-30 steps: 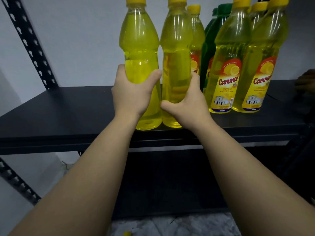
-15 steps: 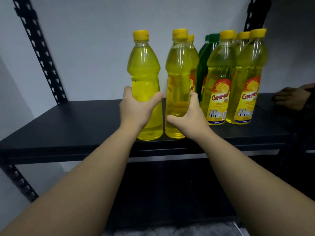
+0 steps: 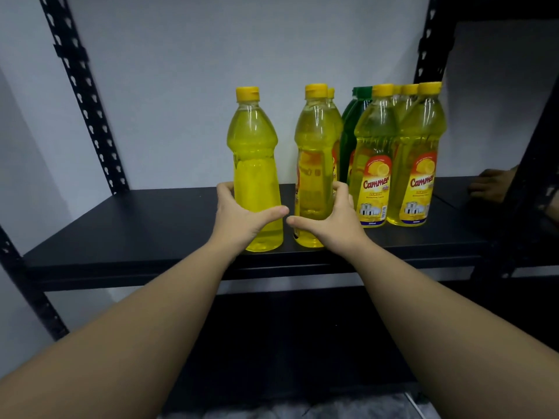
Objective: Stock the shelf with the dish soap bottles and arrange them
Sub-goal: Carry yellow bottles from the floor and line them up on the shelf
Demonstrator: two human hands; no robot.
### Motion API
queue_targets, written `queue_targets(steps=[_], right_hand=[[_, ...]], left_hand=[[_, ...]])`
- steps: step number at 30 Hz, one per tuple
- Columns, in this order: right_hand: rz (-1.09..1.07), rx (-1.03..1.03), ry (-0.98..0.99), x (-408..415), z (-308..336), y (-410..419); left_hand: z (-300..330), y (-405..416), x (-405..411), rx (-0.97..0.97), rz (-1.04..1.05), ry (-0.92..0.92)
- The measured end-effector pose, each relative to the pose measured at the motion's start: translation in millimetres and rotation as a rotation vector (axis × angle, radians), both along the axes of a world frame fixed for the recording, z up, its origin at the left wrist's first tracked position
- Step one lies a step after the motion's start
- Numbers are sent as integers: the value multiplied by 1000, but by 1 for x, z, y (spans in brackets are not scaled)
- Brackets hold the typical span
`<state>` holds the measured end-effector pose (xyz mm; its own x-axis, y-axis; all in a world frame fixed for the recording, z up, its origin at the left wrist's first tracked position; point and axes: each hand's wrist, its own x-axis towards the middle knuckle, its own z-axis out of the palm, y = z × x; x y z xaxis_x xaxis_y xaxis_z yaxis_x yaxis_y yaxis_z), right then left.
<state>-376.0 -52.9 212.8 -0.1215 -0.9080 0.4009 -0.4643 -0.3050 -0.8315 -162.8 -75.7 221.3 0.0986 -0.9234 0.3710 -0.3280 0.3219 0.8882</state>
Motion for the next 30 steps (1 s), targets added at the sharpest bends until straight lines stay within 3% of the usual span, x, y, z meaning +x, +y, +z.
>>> queue_targets(steps=[3,8,14,20,30], right_hand=[[-19,-7,20,-1,0,-3],[6,4,-83,-6,-3,-7],[8,6,-71,-5,-5,-7],[-160,-46,67,1,-8,-6],[-99,-12,-58,-5,-5,-7]], left_hand=[[-7,-2,1,40,53,-60],[-12,-5,4,47,7,14],[-15,-4,6,62,-41,56],[-14,-2,-2,47,62,-115],[-11,1,1,120,-22,35]])
